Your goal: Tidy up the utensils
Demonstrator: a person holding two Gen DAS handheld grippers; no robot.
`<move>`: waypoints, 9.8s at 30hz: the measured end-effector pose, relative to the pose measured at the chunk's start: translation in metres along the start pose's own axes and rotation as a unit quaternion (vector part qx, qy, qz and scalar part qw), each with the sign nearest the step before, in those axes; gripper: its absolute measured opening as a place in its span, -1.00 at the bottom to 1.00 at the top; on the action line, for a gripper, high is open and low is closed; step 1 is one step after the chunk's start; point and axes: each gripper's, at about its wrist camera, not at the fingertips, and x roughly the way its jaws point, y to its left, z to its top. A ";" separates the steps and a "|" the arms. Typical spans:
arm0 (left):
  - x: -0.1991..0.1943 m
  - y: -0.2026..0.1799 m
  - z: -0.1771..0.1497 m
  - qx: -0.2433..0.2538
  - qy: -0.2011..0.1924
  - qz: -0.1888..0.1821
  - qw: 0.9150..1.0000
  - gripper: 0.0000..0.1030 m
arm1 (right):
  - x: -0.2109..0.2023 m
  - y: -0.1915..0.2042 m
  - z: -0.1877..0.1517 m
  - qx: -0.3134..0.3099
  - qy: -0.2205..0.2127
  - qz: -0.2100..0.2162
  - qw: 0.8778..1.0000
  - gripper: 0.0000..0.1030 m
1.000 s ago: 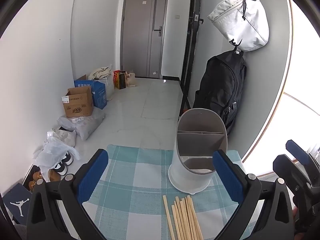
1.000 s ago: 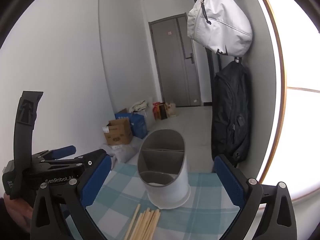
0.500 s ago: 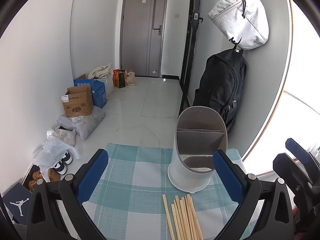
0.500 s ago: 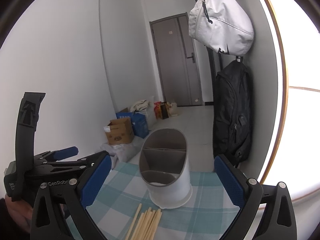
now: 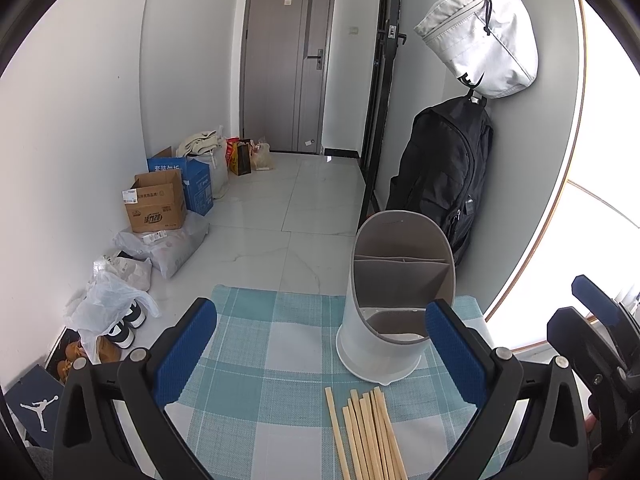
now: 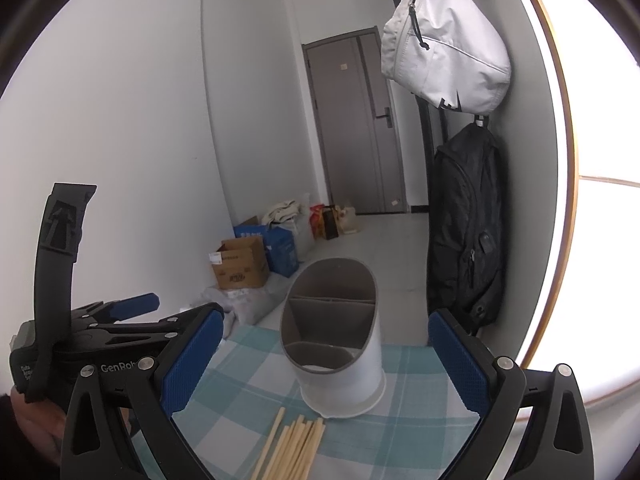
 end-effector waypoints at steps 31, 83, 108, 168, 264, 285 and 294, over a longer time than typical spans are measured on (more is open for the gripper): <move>0.004 0.000 -0.004 0.000 0.013 0.001 1.000 0.97 | 0.006 0.003 -0.003 -0.008 0.011 -0.002 1.000 1.00; 0.095 0.057 -0.062 -0.010 0.261 0.006 0.965 0.97 | 0.150 -0.027 -0.095 0.105 0.366 0.011 0.924 -0.88; 0.129 0.014 -0.069 0.009 0.326 0.018 0.945 -0.06 | 0.081 -0.100 -0.085 0.305 0.291 0.037 0.906 -0.88; 0.080 0.038 -0.042 -0.025 0.245 -0.100 0.964 -1.00 | 0.023 -0.037 -0.009 0.137 0.076 0.038 0.987 -0.88; 0.050 0.015 0.142 -0.118 -0.077 -0.157 0.978 -0.95 | 0.078 -0.053 0.143 0.131 -0.019 0.040 0.990 -0.88; 0.117 0.016 0.115 -0.122 -0.142 -0.124 0.975 -0.95 | 0.166 -0.048 0.121 0.042 -0.019 0.030 0.998 -0.88; 0.104 0.013 0.107 -0.101 -0.157 -0.132 0.974 -0.95 | 0.162 -0.043 0.102 0.023 -0.003 0.038 0.999 -0.88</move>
